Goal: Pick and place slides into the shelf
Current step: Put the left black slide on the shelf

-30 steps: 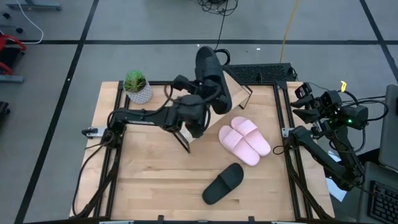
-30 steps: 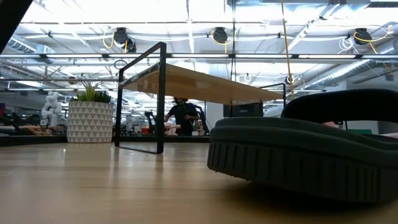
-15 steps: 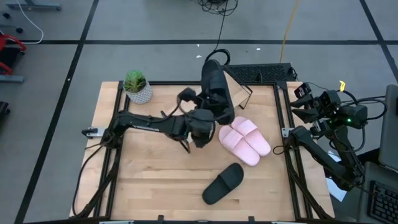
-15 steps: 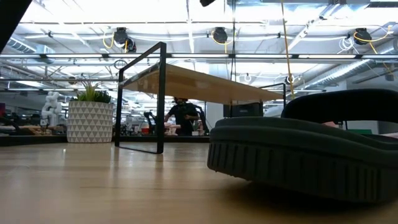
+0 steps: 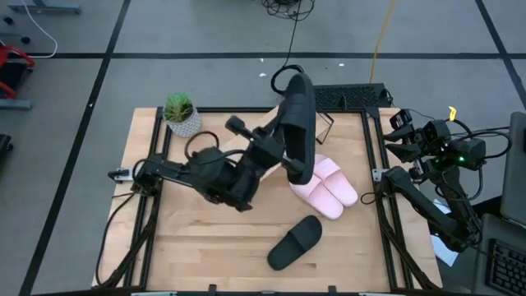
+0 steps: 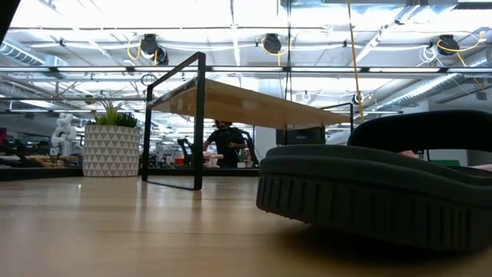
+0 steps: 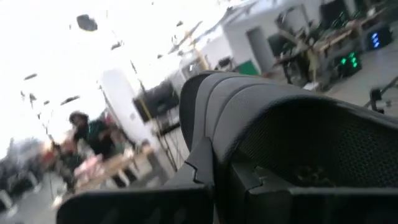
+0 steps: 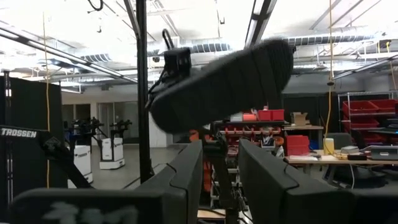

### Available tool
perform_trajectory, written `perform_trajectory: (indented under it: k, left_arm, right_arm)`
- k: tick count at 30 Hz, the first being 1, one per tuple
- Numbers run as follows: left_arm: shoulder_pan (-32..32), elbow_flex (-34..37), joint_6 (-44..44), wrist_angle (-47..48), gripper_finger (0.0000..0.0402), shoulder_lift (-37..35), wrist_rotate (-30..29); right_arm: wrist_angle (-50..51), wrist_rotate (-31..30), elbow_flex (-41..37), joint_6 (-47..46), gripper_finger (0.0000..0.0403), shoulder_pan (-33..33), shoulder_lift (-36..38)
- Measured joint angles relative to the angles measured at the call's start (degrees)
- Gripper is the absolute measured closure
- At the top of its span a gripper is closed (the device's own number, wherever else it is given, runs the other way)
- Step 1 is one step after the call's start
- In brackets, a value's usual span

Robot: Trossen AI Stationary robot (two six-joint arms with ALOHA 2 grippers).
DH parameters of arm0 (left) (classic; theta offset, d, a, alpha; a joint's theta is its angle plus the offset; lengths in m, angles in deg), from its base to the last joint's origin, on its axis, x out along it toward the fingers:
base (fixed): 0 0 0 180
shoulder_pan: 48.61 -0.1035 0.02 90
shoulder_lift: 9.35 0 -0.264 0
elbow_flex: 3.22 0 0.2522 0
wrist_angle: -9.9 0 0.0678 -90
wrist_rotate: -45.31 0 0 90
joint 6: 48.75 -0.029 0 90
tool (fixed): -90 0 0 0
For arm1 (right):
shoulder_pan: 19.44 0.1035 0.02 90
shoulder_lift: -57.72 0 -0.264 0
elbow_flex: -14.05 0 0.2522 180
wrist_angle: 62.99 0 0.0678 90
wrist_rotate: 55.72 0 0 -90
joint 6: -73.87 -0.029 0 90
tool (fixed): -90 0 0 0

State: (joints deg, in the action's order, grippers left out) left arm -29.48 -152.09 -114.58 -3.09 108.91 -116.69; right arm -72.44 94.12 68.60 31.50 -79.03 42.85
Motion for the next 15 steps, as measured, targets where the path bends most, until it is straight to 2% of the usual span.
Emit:
perform_trajectory:
  k: [2, 5, 12, 15]
  left_arm:
    - [-0.2, 0.3, -1.4, 0.8, 0.04, -1.3, 5.3]
    - [0.1, 0.2, -1.4, 2.0, 0.04, -3.1, 9.5]
    - [0.1, 0.0, -4.2, 4.7, 0.0401, -10.6, 11.4]
    - [0.2, 0.1, -5.0, 6.4, 0.0401, -14.1, 14.4]
  right_arm:
    - [0.0, 0.0, 0.0, 0.0, 0.031, 0.0, 0.0]
    - [0.0, 0.0, 0.0, 0.0, 0.031, 0.0, 0.0]
    - [0.7, -0.1, 0.0, -0.2, 0.031, 0.0, -1.0]
    - [0.9, -0.4, 0.0, 0.2, 0.031, 0.0, -2.4]
